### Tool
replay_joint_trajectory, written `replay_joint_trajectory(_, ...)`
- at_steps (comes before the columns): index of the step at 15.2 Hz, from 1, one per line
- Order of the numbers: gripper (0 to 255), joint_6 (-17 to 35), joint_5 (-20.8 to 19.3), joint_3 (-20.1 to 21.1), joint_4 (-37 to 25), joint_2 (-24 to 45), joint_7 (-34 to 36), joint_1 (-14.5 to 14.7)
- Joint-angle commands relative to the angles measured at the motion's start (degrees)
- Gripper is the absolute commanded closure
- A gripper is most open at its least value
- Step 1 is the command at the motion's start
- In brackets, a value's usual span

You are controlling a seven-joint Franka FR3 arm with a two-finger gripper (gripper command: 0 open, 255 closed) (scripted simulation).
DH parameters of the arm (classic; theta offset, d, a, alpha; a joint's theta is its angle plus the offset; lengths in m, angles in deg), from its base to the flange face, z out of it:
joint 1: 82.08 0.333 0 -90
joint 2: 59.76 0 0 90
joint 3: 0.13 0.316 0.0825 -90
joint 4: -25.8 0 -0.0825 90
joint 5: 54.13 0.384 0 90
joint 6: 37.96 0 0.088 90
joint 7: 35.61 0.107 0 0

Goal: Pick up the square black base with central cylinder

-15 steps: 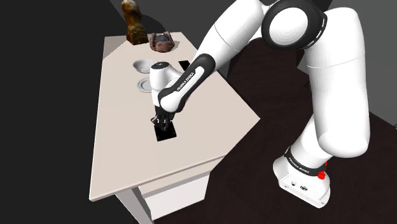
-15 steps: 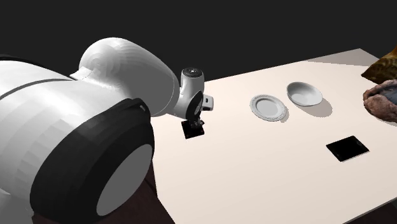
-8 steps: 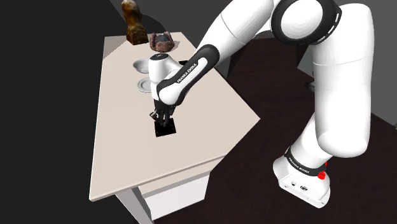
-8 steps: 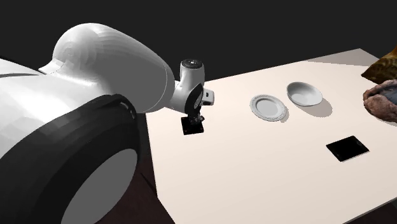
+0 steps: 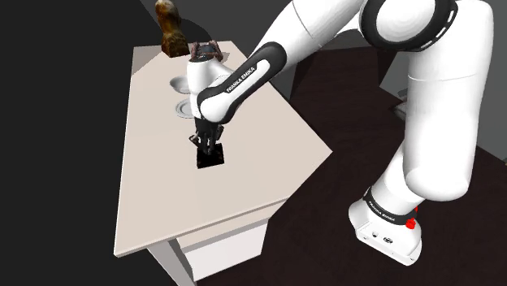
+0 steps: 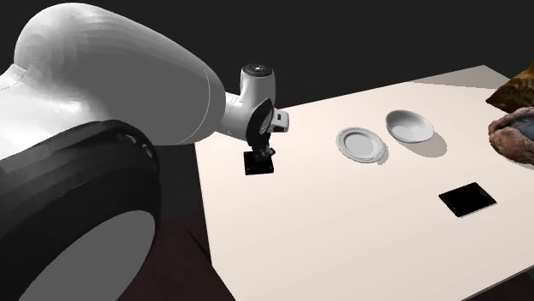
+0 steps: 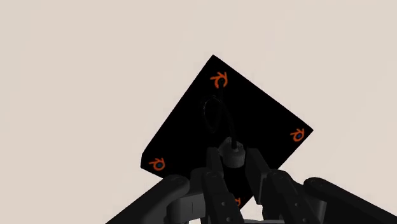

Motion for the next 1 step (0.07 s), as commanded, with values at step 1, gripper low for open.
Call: replay_joint_trajectory(1,255,-0.4,0.1,0.1,-0.1,-0.3,-0.1,-0.1)
